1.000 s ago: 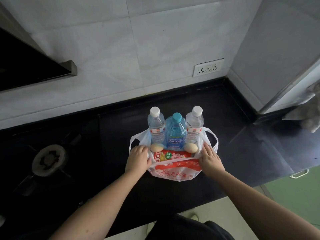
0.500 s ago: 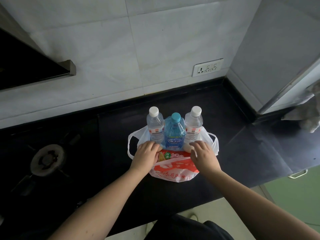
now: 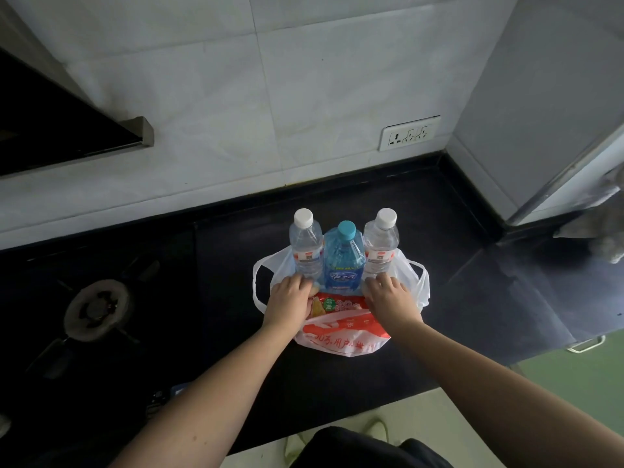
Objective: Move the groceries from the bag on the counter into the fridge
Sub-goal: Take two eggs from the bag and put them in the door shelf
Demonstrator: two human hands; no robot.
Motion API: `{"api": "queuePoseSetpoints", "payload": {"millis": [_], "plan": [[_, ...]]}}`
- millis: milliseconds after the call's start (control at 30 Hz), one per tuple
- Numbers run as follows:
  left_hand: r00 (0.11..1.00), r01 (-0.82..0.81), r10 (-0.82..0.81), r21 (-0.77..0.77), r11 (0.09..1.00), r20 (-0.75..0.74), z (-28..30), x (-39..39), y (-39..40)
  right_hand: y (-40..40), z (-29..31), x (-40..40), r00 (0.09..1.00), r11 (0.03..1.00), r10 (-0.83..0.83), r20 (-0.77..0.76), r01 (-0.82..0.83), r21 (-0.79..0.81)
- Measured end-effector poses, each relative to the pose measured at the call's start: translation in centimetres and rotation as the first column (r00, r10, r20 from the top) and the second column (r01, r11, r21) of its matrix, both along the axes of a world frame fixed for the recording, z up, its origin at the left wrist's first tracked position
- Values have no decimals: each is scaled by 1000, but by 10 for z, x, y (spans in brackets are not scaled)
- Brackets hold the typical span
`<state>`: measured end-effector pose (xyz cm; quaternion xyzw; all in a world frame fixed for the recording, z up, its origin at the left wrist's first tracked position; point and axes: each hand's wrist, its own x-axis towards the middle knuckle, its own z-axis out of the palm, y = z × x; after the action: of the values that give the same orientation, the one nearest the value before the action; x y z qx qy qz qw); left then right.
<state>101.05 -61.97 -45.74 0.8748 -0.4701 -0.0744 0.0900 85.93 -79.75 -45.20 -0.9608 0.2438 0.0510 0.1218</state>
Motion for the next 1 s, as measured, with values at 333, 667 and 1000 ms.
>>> {"api": "queuePoseSetpoints", "payload": {"millis": [333, 667, 1000], "plan": [[998, -7, 6, -24, 1000, -59, 0, -7, -5, 2, -2, -4, 995, 999, 40, -91, -41, -4], [947, -237, 181, -197, 951, -264, 15, -16, 15, 20, 24, -20, 977, 994, -49, 207, 29, 101], [449, -668, 186, -190, 720, -874, 66, -21, 85, 78, 93, -22, 845, 667, -511, 159, 273, 694]]}}
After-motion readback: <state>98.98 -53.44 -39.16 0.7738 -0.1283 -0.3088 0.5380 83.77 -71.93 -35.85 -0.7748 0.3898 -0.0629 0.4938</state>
